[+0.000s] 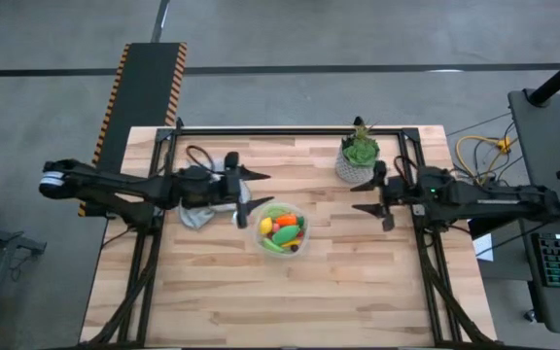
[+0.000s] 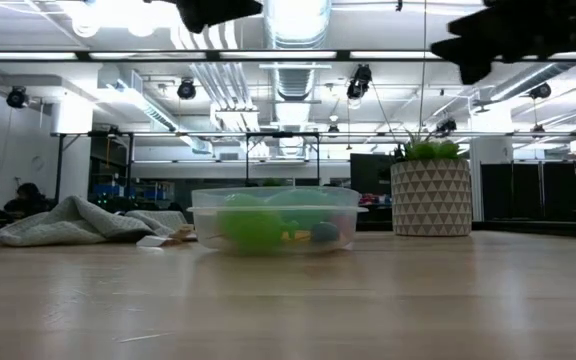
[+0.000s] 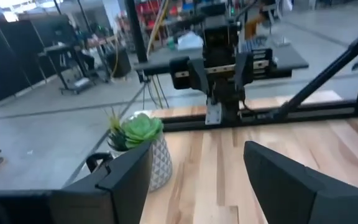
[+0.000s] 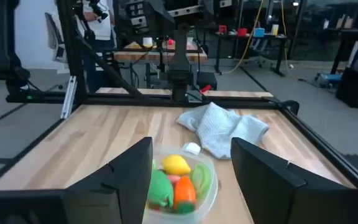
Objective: Pick and placing Produce into tupperware
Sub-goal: Return to Home Position
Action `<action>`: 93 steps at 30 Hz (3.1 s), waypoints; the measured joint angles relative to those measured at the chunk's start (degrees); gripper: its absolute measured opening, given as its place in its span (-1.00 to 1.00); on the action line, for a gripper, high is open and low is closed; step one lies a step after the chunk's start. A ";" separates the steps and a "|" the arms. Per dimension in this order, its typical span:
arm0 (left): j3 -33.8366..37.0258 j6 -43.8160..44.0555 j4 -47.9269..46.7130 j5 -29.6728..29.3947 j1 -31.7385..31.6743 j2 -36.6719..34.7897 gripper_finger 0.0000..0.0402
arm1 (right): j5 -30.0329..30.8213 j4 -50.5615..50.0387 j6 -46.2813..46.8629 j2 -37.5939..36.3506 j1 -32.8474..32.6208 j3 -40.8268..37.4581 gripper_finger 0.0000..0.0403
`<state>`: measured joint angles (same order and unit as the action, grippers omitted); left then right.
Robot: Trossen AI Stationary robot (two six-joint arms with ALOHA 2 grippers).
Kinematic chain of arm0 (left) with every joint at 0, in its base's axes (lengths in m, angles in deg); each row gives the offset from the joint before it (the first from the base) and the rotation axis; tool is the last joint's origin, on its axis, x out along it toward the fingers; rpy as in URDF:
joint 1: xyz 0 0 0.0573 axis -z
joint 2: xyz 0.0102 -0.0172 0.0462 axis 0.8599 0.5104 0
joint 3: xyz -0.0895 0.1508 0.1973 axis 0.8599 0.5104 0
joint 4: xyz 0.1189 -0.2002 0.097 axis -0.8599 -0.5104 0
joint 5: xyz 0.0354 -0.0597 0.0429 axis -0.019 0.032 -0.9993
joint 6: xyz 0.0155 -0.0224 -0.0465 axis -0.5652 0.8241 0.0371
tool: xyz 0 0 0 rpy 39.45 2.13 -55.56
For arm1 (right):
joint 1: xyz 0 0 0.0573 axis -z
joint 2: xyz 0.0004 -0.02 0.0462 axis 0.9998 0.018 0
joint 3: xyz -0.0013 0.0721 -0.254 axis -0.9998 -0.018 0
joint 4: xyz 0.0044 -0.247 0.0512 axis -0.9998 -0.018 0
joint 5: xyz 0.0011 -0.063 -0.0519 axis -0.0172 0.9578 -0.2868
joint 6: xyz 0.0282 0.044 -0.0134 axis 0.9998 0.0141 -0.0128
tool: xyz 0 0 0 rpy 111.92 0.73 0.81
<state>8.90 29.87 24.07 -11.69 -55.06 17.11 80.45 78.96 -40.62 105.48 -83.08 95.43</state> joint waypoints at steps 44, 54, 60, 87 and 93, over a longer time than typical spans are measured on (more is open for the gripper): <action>11.53 1.59 5.82 -4.98 -0.04 -9.40 0.18 | 14.72 -8.33 -1.38 -29.79 -18.15 -17.08 -0.78; 12.26 0.41 4.23 -4.37 -0.04 -9.42 0.13 | 18.92 -10.40 -1.76 -29.79 -18.15 -17.03 -0.96; 12.65 -0.10 4.37 1.57 0.00 -9.38 -0.37 | 19.13 -10.12 -1.23 -29.79 -18.15 -17.03 -0.96; 37.95 5.06 0.17 4.68 0.00 -45.74 -1.00 | 19.35 -10.25 -1.01 -29.79 -18.15 -17.03 -0.96; 38.40 7.60 -8.46 4.46 0.00 -51.93 -1.00 | 19.35 -10.25 -1.03 -29.79 -18.15 -17.01 -0.96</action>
<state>47.30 37.48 15.61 -7.24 -55.06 -34.82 99.80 68.71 -41.66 75.68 -101.22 78.42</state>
